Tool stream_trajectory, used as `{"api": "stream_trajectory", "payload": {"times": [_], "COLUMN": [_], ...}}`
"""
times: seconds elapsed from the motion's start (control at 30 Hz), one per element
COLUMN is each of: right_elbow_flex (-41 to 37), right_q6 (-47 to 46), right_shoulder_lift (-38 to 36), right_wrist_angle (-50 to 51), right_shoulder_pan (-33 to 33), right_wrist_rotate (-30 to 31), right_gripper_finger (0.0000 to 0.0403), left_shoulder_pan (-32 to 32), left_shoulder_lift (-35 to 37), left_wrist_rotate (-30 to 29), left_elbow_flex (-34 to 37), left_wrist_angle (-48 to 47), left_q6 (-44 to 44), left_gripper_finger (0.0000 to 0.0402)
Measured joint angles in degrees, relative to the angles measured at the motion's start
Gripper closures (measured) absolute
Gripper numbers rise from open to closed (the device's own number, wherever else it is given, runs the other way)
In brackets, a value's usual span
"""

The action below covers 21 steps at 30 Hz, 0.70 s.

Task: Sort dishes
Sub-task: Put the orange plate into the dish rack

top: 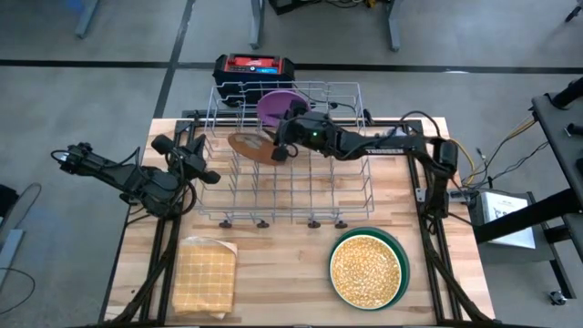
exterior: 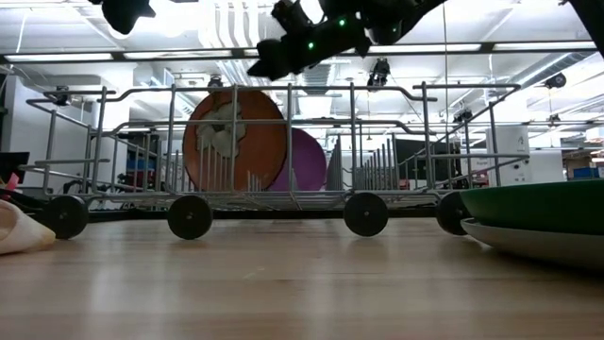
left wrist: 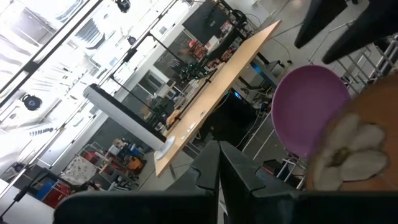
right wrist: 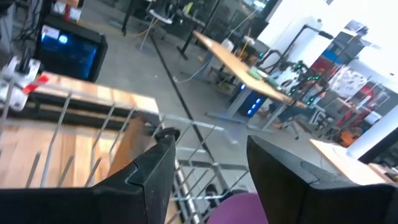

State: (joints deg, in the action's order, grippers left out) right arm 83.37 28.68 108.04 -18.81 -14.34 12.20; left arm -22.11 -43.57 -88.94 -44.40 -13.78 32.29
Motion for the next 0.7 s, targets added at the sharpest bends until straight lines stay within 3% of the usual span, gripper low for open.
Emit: {"api": "stream_trajectory", "payload": {"times": [0.43, 0.6, 0.7], "right_elbow_flex": [-0.1, -0.1, -0.1], "right_q6": [-2.1, -4.9, -8.4], "right_shoulder_lift": [-2.5, -5.9, -7.3], "right_wrist_angle": [6.5, 16.4, 23.9], "right_shoulder_pan": [0.0, 0.4, 0.6], "right_wrist_rotate": [-0.1, -0.8, -5.6], "right_gripper_finger": [0.0213, 0.0213, 0.0213], "left_shoulder_pan": [0.0, 0.0, 0.0], "left_shoulder_lift": [0.0, 0.0, -0.1], "left_wrist_rotate": [0.0, 0.0, 0.0], "left_elbow_flex": [0.0, 0.0, 0.0], "left_wrist_angle": [0.0, -0.2, -0.3], "left_q6": [0.0, 0.0, 0.0], "left_gripper_finger": [0.0401, 0.0401, 0.0401]}}
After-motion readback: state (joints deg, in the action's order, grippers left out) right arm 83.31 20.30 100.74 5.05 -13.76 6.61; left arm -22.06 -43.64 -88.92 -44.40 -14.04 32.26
